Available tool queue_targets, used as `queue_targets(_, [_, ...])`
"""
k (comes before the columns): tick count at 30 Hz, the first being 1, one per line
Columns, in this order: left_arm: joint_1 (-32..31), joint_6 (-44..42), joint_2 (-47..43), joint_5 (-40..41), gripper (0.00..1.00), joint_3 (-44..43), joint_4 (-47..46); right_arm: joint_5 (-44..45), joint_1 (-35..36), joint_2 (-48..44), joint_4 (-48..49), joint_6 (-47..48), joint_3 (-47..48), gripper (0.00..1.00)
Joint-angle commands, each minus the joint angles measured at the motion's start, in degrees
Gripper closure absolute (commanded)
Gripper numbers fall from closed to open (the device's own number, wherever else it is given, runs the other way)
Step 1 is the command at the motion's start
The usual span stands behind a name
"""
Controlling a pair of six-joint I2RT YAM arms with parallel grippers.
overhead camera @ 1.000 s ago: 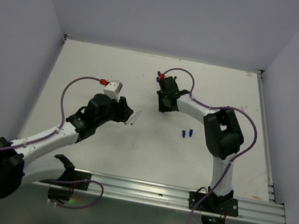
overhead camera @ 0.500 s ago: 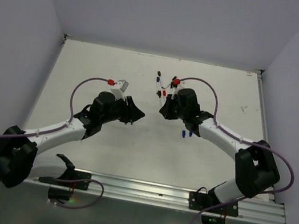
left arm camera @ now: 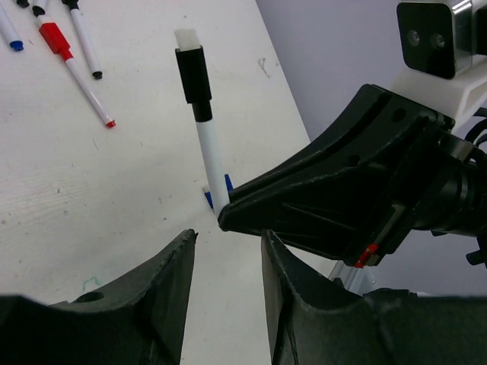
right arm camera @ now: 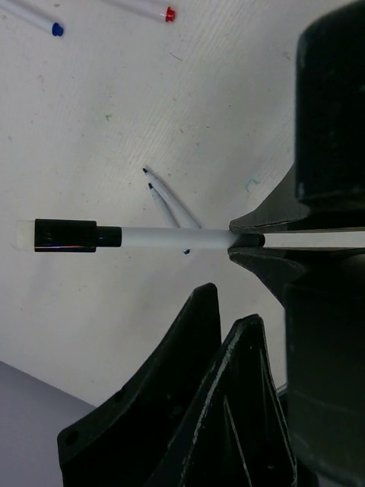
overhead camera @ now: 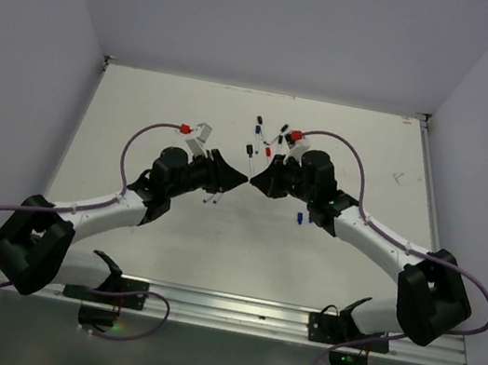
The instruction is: Open the pen caps
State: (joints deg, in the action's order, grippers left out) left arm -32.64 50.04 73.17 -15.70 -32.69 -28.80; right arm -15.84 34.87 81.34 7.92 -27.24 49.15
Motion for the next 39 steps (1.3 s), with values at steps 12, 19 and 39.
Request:
queue_targets(12, [-0.2, 2.4, 2.9, -0.7, 0.6, -3.2, -6.9, -6.2, 0.9, -5.1, 6.6, -3.5, -2.7, 1.0])
queue_targets(19, [-0.2, 2.2, 2.8, -0.6, 0.6, -4.0, -6.6, -6.2, 1.3, -6.0, 6.7, -3.6, -3.5, 1.0])
queue_targets(39, [-0.3, 3.8, 3.3, -1.6, 1.0, -3.3, -10.6, -6.5, 3.5, -5.9, 10.4, -6.1, -4.8, 1.0])
